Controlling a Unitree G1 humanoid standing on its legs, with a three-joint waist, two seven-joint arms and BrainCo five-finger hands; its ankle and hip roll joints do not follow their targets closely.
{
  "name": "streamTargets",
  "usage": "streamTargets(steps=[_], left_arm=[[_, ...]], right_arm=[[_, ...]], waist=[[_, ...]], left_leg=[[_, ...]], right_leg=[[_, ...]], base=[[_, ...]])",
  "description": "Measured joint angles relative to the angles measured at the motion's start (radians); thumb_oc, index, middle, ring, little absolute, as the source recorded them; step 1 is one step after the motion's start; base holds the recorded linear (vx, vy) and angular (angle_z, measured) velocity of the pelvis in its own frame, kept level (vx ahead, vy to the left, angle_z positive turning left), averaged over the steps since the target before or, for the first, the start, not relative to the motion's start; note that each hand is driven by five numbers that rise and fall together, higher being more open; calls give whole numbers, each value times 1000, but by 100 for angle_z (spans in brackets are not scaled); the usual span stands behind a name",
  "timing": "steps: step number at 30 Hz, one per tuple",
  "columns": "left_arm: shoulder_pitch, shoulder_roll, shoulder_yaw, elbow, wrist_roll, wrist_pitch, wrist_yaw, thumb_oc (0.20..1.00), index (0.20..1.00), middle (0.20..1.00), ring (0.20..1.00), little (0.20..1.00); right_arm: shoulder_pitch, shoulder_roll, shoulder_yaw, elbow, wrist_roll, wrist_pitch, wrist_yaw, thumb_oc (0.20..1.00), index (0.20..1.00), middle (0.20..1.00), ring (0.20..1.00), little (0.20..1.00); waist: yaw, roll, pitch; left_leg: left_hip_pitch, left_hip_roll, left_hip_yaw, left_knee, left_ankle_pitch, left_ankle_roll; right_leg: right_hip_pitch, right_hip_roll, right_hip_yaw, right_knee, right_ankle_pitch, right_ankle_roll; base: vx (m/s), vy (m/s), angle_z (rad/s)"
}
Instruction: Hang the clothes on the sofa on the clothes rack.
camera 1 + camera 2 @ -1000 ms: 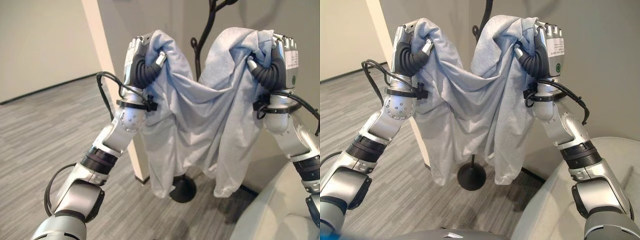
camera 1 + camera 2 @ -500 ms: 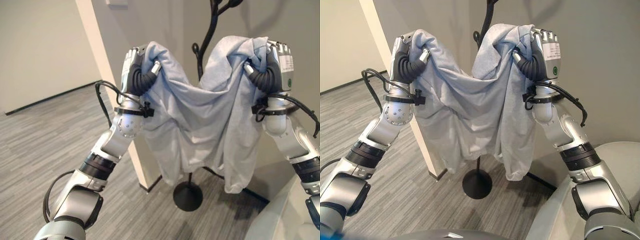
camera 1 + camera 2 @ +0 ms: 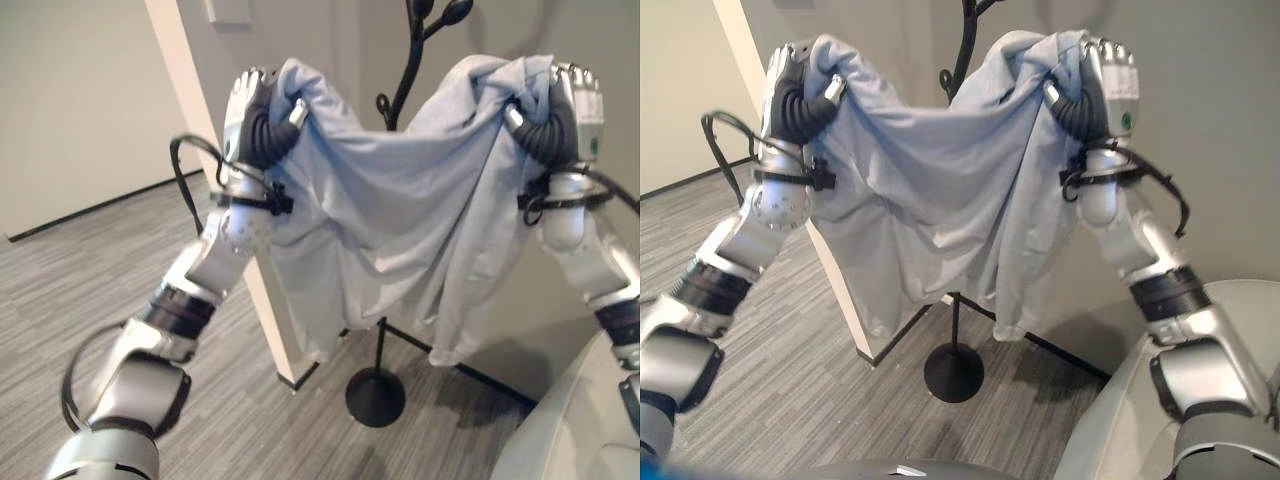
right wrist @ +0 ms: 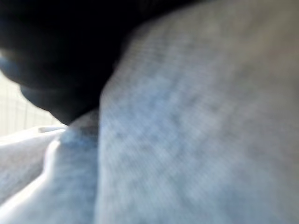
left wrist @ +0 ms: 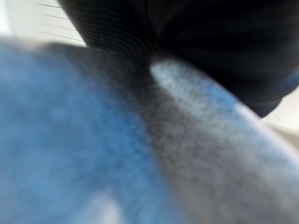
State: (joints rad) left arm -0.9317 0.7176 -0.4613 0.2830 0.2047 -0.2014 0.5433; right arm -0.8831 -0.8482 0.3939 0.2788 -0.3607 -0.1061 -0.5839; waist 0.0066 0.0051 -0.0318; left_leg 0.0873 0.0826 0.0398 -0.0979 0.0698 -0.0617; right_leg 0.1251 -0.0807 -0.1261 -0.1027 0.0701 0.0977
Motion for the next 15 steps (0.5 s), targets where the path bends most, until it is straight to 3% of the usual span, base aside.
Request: streamTargets(steps=[7,15], left_arm=[[-293,38,-175,132,5,0,5,200,200,200,200,200],[-424,31,-336,293,15,-4,-3,200,200,200,200,200]], right_arm=[[-321,-34,161,235,104,10,0,200,200,200,200,200],[-445,0,332,424,175,11,49,200,200,200,200,200]], waist=[[-22,5,-12],[-32,30,-42]], left_leg=[[1,-1,2,5,7,-1],[-4,1,5,0,3,-6]], right_leg=[[-1,0,0,2,0,-2],[-8,2,0,5,-1,-2]], base=[[0,0,0],[-5,-1,-2]])
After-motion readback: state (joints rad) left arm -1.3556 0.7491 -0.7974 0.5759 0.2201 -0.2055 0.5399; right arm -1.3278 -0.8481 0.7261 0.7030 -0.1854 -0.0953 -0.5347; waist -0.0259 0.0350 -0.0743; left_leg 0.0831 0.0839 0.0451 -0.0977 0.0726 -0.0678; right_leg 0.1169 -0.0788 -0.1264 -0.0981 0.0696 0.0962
